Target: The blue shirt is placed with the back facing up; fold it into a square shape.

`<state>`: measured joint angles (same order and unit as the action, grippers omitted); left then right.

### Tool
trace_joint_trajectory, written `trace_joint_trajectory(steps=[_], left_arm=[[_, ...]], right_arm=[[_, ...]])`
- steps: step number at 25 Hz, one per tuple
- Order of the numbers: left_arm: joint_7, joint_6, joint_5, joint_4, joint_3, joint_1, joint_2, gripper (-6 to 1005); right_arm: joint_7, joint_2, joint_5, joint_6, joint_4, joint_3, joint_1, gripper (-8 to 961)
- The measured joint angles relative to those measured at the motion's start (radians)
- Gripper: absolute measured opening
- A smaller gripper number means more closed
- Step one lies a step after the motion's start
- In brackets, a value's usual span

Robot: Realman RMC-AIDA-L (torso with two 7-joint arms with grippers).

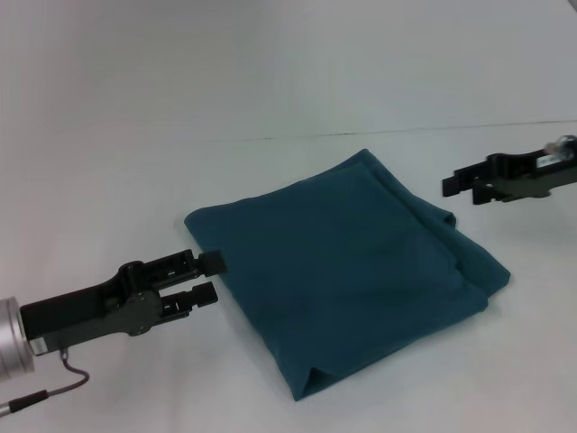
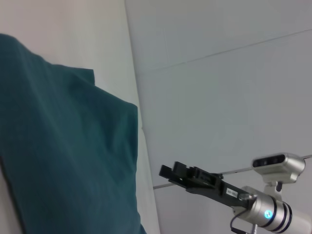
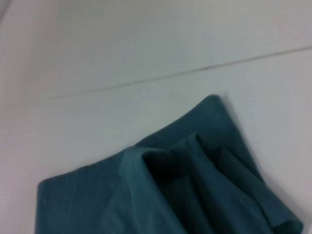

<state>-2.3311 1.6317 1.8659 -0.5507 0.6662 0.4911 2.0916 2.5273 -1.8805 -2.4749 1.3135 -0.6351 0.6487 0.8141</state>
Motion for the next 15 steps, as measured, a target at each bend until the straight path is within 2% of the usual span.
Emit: trace_joint_trajectory(steps=[4,15], left_arm=[[0.004,-0.001,-0.001,0.000,-0.003,0.005,0.001,754],[0.014,-0.007,-0.009,0.000,-0.010,-0.001,0.006,755]], right_arm=[[0.023,-0.022,-0.003,-0.058,0.020,0.071,0.016,658],[0.022,-0.053,-0.004,-0.207,0.144,0.162,0.063,663]])
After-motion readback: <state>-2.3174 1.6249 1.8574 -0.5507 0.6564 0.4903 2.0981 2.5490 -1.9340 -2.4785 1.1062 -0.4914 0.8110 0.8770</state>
